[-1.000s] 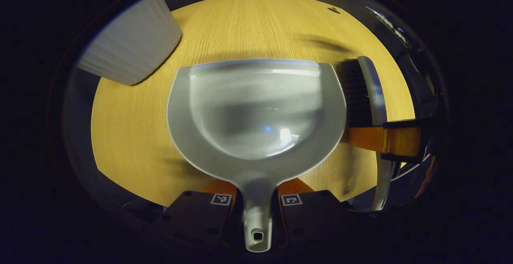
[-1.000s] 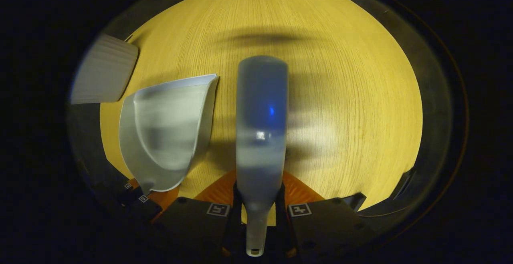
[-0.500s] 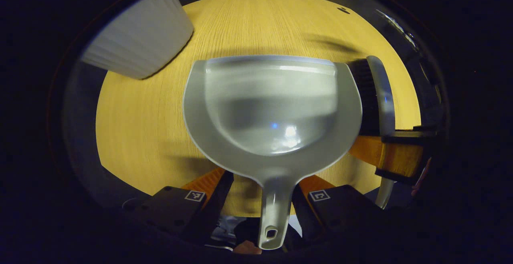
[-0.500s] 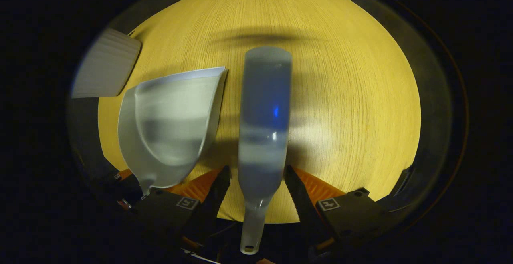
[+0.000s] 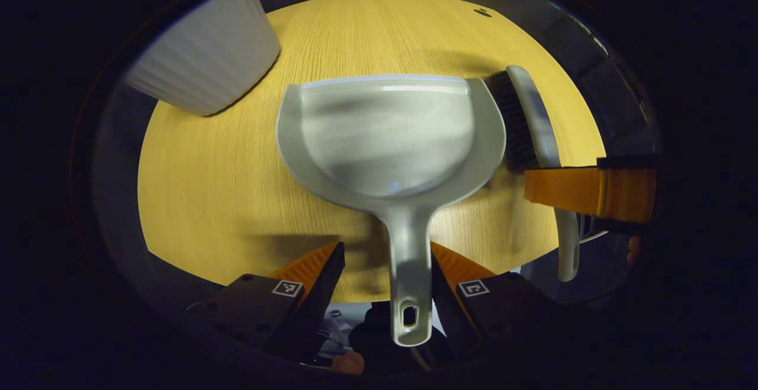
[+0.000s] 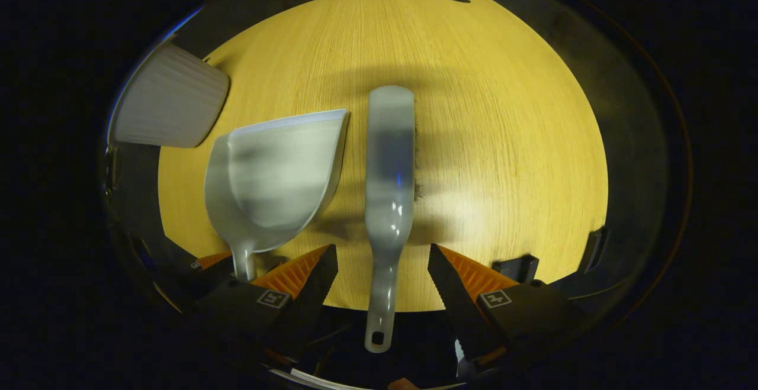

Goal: Pick up the small broom and dustpan from the desktop, sweep the trash into the dustpan with the broom, and then empty the trash into the garbage bin.

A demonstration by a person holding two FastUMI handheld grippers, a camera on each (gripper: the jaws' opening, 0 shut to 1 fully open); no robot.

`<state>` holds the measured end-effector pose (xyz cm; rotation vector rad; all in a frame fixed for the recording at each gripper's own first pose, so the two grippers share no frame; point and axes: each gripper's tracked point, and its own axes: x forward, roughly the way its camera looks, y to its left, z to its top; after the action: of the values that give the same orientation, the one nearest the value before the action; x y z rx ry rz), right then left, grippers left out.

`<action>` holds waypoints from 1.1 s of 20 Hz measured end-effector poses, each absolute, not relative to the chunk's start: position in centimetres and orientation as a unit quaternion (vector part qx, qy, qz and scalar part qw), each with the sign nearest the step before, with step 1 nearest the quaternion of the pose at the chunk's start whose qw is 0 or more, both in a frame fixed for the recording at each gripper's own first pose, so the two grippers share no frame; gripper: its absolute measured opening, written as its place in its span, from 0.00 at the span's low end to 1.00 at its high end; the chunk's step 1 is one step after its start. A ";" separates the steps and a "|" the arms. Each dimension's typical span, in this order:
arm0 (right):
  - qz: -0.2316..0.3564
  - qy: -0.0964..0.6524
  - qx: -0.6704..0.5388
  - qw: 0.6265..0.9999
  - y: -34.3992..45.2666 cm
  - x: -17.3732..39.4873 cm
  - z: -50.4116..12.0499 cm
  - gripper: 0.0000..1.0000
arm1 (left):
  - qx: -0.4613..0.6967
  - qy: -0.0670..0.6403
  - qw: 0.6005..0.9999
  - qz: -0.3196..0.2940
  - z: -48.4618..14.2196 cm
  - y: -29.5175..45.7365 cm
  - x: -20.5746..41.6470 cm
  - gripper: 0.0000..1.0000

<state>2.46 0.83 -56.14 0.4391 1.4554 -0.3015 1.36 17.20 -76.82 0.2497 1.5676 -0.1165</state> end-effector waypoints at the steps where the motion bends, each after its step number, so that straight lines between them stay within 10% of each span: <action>1: -0.134 0.647 0.201 0.723 0.9 2.3 -55.2 1.00 | 0.120 0.692 0.710 -0.061 -76.4 17.2 1.5 0.78; 14: -0.162 0.422 0.118 0.884 2.3 -0.3 -37.3 1.00 | 0.061 0.468 0.867 -0.158 -61.4 14.4 4.2 0.78; 22: -0.133 0.222 -0.024 0.965 1.0 3.2 -26.8 1.00 | 0.015 0.288 0.953 -0.096 -48.7 15.8 5.9 0.78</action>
<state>3.23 1.05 -26.85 -0.0476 0.4500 -0.2699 5.95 15.77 -48.65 0.0314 0.5860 -0.1952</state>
